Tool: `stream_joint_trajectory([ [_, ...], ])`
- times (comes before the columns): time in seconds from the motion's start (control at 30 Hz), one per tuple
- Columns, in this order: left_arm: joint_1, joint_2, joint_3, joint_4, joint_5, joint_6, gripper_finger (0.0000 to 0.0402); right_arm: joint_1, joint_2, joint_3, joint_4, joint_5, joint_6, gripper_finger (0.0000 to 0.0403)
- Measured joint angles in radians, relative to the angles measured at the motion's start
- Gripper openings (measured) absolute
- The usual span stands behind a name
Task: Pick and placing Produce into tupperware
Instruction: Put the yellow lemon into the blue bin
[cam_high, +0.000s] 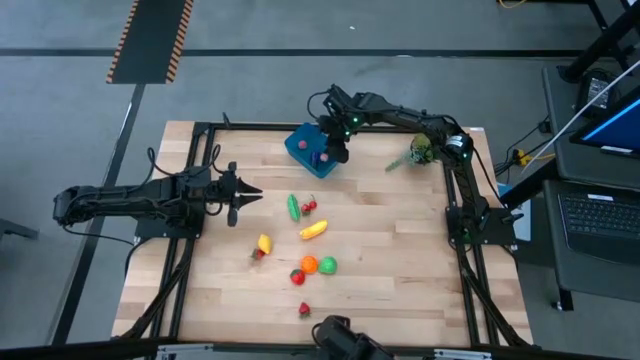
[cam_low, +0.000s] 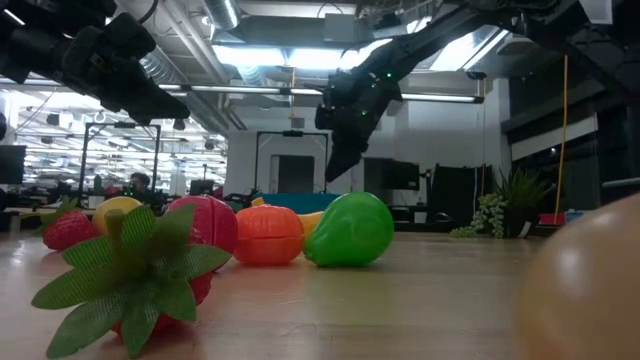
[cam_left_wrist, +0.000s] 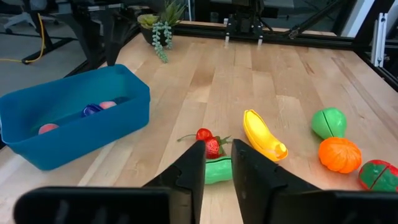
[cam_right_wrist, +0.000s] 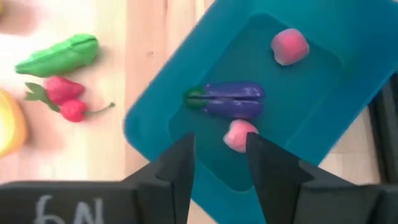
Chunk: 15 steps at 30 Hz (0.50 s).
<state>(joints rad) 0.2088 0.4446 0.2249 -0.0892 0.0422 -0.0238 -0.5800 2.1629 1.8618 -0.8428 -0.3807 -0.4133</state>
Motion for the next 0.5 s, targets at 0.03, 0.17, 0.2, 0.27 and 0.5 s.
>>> stream_joint_trajectory([
  [0.03,0.0,0.0,0.0,0.0,0.0,0.0,0.0074,0.0,-0.003,0.0,-0.002,-0.014,0.011,0.0145],
  [0.17,0.0,0.0,0.0,0.004,0.0,0.0,0.008,-0.018,-0.06,-0.02,-0.01,-0.028,0.018,0.0145],
  [0.2,0.0,0.0,0.0,0.013,0.0,0.0,0.0081,-0.028,-0.082,-0.034,-0.007,-0.036,0.022,0.0145],
  [0.27,0.0,0.0,0.0,0.033,0.0,0.0,0.0083,-0.044,-0.129,-0.071,0.001,-0.057,0.028,0.0145],
  [0.5,0.0,0.0,0.0,0.038,0.0,0.0,0.0085,-0.067,-0.363,-0.348,0.185,-0.136,0.058,0.0145],
])
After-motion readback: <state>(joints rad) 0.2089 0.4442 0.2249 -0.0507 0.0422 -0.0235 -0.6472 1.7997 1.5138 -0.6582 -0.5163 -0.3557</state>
